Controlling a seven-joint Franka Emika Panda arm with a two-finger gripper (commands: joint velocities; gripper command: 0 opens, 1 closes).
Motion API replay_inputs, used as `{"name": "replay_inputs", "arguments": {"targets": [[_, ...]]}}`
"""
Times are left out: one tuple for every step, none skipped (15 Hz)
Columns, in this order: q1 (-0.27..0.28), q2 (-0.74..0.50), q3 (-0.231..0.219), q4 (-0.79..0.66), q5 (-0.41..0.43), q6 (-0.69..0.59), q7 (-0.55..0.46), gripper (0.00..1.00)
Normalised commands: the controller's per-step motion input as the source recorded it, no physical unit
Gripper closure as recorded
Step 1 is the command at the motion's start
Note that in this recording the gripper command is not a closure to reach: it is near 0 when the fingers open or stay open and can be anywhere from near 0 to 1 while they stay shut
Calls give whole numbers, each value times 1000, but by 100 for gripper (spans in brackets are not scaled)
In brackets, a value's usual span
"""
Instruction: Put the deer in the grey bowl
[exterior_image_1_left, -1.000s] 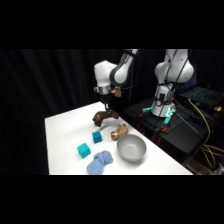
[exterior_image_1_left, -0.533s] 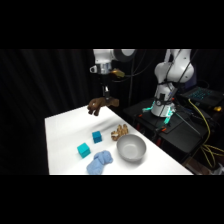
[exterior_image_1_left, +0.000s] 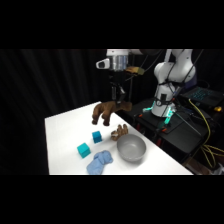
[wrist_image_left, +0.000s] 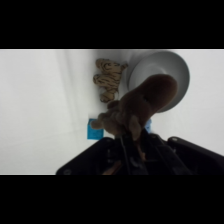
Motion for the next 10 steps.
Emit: {"name": "replay_inputs", "arguments": {"targets": [[128, -49, 118, -136, -53, 137, -19, 46], [102, 43, 94, -129, -61, 248, -22, 46], [72, 155, 74, -104, -92, 359, -24, 46], [51, 259, 50, -76, -107, 455, -45, 46], [44, 373, 31, -65, -95, 554, -67, 46], [24, 424, 21, -40, -134, 547, -44, 46], [30, 480, 4, -6, -103, 549, -88, 46], [28, 515, -5, 60, -103, 524, -91, 46], [26, 517, -7, 124, -128, 429, -52, 46], [36, 545, -10, 196, -112, 348, -30, 46]]}}
